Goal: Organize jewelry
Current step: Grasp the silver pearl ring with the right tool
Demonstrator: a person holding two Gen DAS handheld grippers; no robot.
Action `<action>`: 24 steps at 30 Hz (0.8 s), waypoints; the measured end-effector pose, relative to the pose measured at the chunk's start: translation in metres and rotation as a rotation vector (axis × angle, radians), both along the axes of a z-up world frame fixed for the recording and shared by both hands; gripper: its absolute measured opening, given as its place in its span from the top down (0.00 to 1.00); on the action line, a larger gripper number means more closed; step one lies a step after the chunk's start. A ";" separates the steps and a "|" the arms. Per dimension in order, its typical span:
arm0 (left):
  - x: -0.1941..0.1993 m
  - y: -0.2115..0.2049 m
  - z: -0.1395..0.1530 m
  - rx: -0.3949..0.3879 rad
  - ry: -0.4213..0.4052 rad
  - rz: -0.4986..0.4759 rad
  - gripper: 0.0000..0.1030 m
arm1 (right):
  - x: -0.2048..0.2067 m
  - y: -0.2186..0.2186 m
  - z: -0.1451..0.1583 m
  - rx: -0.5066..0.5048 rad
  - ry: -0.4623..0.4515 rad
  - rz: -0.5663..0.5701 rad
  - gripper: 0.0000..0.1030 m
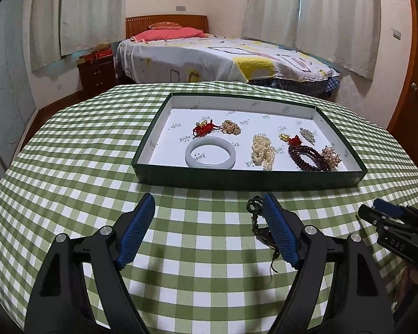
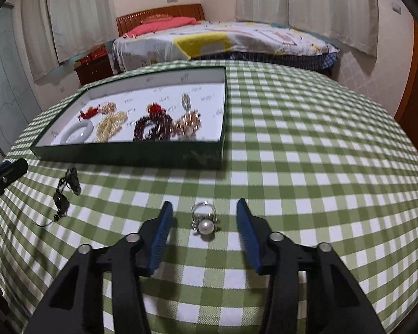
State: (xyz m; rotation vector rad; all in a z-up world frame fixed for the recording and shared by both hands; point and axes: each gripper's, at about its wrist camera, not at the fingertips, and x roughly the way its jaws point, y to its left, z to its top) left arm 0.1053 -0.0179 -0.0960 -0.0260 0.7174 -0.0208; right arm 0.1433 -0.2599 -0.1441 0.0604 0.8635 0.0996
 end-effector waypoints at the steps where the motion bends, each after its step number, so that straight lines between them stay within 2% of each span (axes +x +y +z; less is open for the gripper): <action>1: 0.000 0.000 -0.001 0.000 0.001 -0.001 0.25 | 0.000 0.001 -0.001 -0.003 0.001 0.001 0.61; 7: 0.001 -0.004 -0.006 -0.004 0.017 -0.015 0.25 | -0.004 0.008 -0.001 -0.018 -0.004 0.016 0.78; 24: 0.002 -0.029 -0.022 0.003 0.063 -0.086 0.25 | -0.008 0.034 0.006 0.016 -0.033 0.089 0.78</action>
